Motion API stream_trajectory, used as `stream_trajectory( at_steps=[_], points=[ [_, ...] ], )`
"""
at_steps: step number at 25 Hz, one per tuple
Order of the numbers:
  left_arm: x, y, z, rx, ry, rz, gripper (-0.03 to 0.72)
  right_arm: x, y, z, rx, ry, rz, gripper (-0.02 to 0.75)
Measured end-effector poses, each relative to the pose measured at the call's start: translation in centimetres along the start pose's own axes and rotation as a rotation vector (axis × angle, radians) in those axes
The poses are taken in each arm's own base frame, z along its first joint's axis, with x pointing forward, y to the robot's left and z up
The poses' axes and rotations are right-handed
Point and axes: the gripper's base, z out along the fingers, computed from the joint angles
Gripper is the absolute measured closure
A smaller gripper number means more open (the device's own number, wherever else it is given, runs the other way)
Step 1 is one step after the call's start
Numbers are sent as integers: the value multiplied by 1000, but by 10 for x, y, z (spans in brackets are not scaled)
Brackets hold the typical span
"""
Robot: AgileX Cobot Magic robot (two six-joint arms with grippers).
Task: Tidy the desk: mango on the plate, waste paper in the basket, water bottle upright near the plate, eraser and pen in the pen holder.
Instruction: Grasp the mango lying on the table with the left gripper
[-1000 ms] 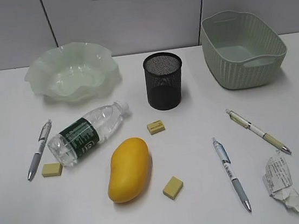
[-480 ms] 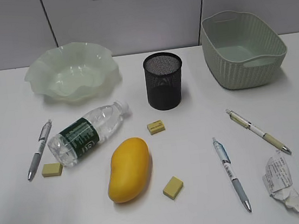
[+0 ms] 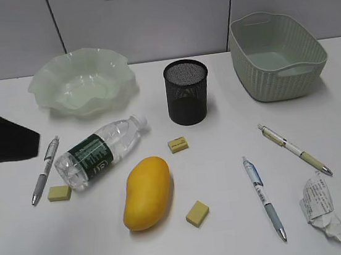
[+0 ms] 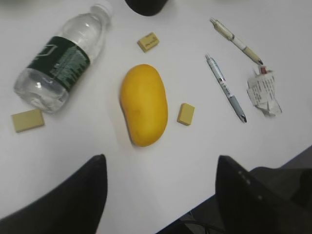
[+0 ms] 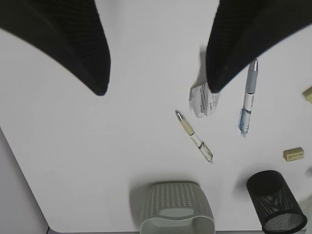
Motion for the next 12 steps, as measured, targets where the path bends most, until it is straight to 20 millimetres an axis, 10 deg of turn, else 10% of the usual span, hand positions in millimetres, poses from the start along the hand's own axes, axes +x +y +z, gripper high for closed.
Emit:
stream_trajectory(
  at_steps=[12],
  points=[
    [19,-20,106,-19,340,25,200,0,0,0,0,0,0,244]
  ],
)
